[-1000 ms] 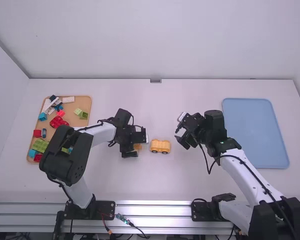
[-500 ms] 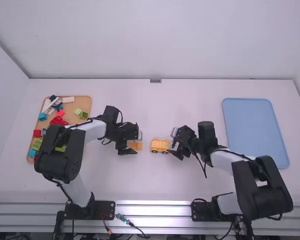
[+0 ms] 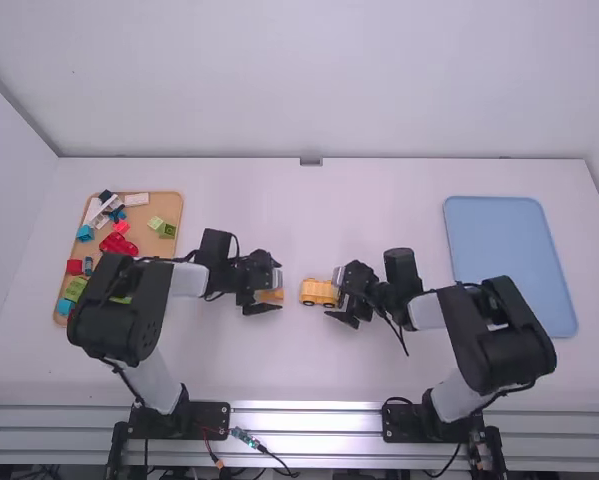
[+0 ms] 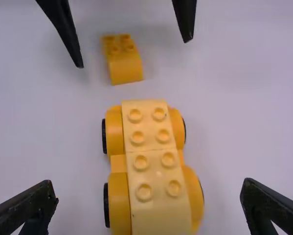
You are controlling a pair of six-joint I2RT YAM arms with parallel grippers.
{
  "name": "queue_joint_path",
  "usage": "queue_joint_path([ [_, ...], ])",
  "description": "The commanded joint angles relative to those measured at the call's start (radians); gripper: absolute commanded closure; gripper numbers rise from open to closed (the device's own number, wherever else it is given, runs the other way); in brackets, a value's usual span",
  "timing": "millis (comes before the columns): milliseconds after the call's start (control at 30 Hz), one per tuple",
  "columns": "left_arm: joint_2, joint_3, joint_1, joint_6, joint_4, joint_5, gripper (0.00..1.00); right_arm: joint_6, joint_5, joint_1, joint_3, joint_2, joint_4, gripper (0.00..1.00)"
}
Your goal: Assemble lego blocks to make yellow taxi
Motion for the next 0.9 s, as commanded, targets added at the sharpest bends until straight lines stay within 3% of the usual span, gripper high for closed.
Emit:
queue_joint_path([
  [0, 0.010, -0.047, 0.028, -0.087, 0.044, 0.034, 0.01, 0.003, -0.018, -0.001, -0.005, 0.034, 0.011, 0.01],
  [467, 0.010, -0.070, 0.072, -0.091, 0.068, 0.105, 0.01, 0.004, -0.127, -0.002, 0.058, 0.238, 0.149, 0.01],
  [867, 0.011, -0.014, 0.072, 0.011, -0.086, 0.078, 0.03, 0.014, -0.124, -0.003, 0.074, 0.262, 0.153, 0.00],
])
